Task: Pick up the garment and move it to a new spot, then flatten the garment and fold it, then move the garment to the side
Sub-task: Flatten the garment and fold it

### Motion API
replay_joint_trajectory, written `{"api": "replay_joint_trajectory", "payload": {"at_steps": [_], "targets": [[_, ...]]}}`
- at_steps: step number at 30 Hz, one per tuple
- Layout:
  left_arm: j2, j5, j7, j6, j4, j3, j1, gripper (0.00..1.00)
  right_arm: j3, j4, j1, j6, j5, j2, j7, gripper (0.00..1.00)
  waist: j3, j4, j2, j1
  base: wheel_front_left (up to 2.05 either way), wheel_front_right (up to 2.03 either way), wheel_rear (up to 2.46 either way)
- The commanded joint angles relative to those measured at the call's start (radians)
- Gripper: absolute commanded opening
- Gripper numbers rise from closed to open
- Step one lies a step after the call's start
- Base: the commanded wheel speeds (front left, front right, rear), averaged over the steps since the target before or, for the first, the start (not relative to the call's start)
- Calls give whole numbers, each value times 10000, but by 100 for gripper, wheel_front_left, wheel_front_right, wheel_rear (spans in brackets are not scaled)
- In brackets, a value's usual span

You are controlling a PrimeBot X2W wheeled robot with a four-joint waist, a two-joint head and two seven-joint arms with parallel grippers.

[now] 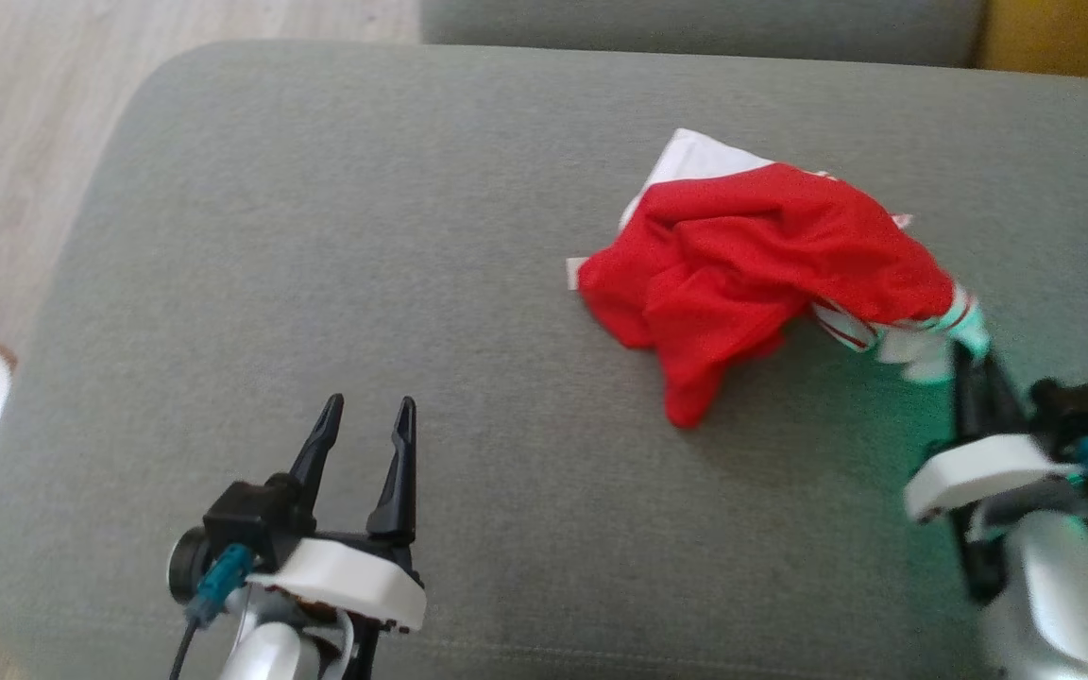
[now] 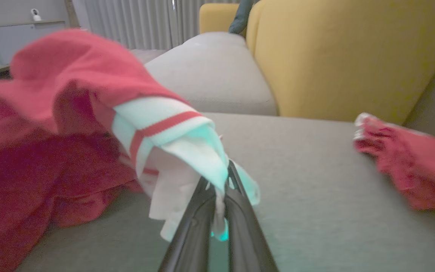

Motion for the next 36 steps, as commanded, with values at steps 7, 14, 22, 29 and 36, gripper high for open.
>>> {"api": "replay_joint_trajectory", "payload": {"at_steps": [7, 14, 22, 29, 36], "targets": [[-60, -11, -122, -58, -331, 202, -336, 100, -1706, -2037, -289, 65, -2405, -766, 148, 0, 39, -819, 0, -1, 0, 0, 0], [-65, -45, -122, -57, -344, 170, -419, 100, -2073, -2812, 621, 65, -3086, -509, 649, 0, 257, -822, 0, -1, 0, 0, 0], [-67, -49, -122, -40, -311, 236, -456, 100, -1367, -2836, 1894, 65, -2746, -78, 995, 48, 252, -887, 0, -1, 0, 0, 0], [-67, -1, -122, -102, -248, 254, -336, 100, -889, -2594, 2186, 65, -1948, -35, 900, 100, 2, -1271, 0, -1, 0, 0, 0], [-67, -6, -122, -168, -154, 185, -215, 100, -551, -3319, 2357, 65, -1425, -32, 567, 100, -360, -1860, 0, -1, 0, 0, 0]]}}
